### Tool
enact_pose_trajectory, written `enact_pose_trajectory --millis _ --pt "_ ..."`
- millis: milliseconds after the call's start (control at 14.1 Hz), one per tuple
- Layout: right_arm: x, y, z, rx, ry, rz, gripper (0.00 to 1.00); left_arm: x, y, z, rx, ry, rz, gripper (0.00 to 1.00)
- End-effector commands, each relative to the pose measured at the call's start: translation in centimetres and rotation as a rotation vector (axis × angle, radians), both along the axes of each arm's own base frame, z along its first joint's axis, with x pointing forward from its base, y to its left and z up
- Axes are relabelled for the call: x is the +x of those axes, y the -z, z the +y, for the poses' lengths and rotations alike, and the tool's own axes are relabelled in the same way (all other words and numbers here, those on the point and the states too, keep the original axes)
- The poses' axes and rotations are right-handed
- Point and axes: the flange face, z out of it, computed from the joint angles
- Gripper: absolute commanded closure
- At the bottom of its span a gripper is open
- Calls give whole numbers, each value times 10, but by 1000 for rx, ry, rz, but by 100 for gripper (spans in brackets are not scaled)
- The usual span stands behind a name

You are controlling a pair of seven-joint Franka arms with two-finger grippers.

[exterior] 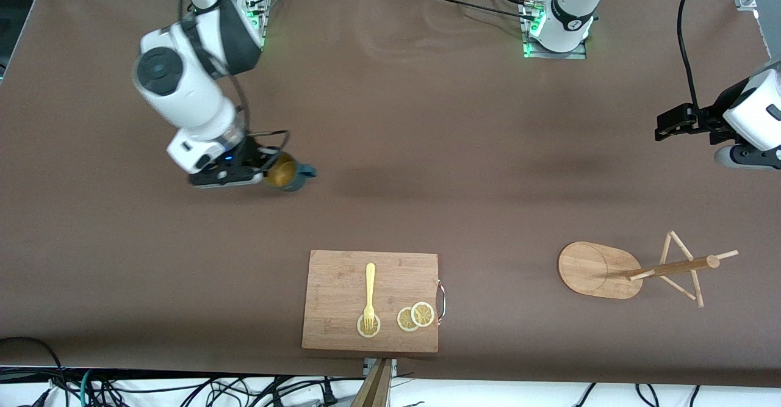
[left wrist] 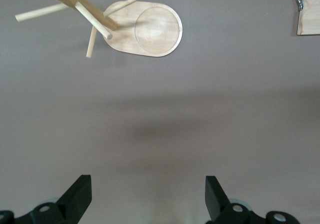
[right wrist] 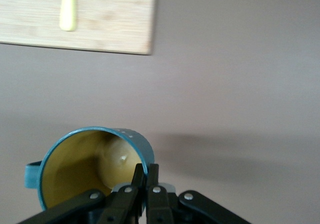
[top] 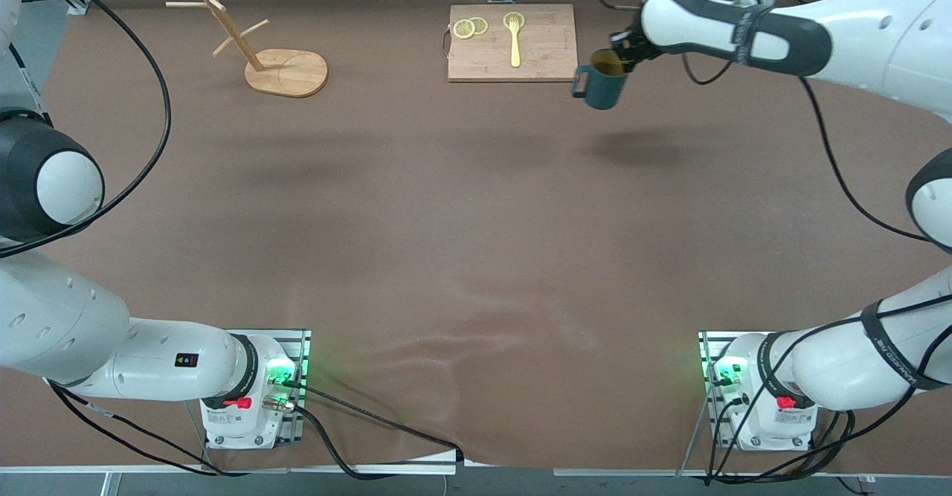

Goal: Pass cup and hang on rack
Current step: 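Carry the mug to mid-table with the right gripper while the left gripper approaches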

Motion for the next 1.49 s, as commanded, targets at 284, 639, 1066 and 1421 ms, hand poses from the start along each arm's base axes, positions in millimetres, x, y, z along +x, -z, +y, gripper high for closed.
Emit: enact_pose_trajectory --millis 284,639,1066,1421 --pt "-17 44 153 -39 48 -22 100 -7 9 -1 -28 119 23 0" --pt "-24 89 222 -25 119 -105 100 -9 23 2 -67 314 56 0" --pt "-27 127 250 42 104 -129 100 -14 49 -2 -148 545 107 0" --pt "-37 163 259 -36 -13 -207 100 -19 78 -15 -285 657 127 0"
